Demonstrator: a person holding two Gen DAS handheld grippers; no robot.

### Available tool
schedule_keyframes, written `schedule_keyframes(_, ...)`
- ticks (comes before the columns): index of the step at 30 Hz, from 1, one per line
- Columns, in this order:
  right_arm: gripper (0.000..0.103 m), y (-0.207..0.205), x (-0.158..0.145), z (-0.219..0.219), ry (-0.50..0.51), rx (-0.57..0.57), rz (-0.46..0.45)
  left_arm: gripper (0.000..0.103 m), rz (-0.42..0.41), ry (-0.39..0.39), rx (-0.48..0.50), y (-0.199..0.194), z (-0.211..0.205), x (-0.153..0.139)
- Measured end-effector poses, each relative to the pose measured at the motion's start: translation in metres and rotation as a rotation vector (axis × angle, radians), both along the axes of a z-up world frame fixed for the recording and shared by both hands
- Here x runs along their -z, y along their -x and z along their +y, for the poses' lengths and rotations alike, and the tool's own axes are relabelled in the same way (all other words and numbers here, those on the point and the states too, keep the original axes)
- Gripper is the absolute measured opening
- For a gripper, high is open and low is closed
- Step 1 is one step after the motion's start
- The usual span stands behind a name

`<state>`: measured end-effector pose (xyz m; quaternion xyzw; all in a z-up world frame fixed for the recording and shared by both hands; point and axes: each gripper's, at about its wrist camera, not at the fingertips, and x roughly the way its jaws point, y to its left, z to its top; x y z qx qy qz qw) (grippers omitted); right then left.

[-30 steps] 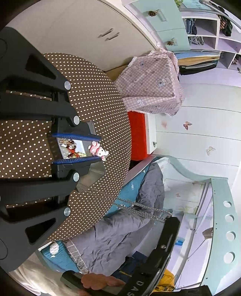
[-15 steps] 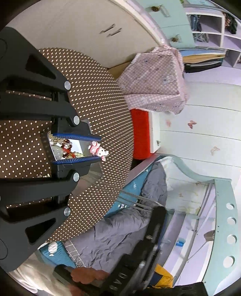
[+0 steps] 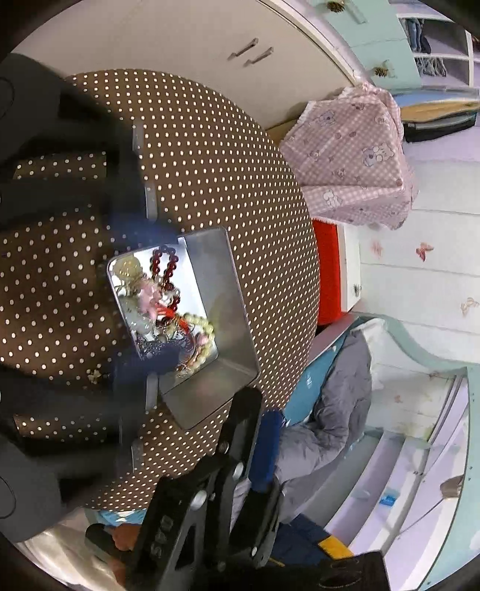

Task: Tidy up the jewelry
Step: 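Carry the charm and silver chain over the grey box and open both tools, then withdraw both tools toward the remaining pink charms on the table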

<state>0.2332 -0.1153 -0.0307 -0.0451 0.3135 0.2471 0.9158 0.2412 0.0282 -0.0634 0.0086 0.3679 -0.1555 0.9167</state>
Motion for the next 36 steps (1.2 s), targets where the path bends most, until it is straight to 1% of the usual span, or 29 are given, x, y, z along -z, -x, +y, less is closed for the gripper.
schedule_keyframes(1,0.055,0.0,-0.002,-0.002,-0.004,0.011,-0.011,0.072,-0.003,0.018,-0.005,0.0,0.004,-0.002)
schedule_keyframes(3,0.055,0.004,-0.009,-0.006,-0.005,0.016,-0.032,0.072,-0.01,0.029,-0.013,0.001,0.007,-0.006)
schedule_keyframes(7,0.055,0.008,-0.013,-0.008,-0.003,0.022,-0.044,0.072,-0.018,0.017,-0.029,0.002,0.009,-0.009)
schedule_keyframes(22,0.055,0.013,-0.009,-0.009,0.001,0.026,-0.042,0.072,-0.021,0.016,-0.046,0.01,0.011,-0.011)
schedule_keyframes(36,0.055,0.034,0.006,-0.028,0.004,0.086,-0.009,0.072,0.002,0.026,-0.034,0.032,0.009,0.001)
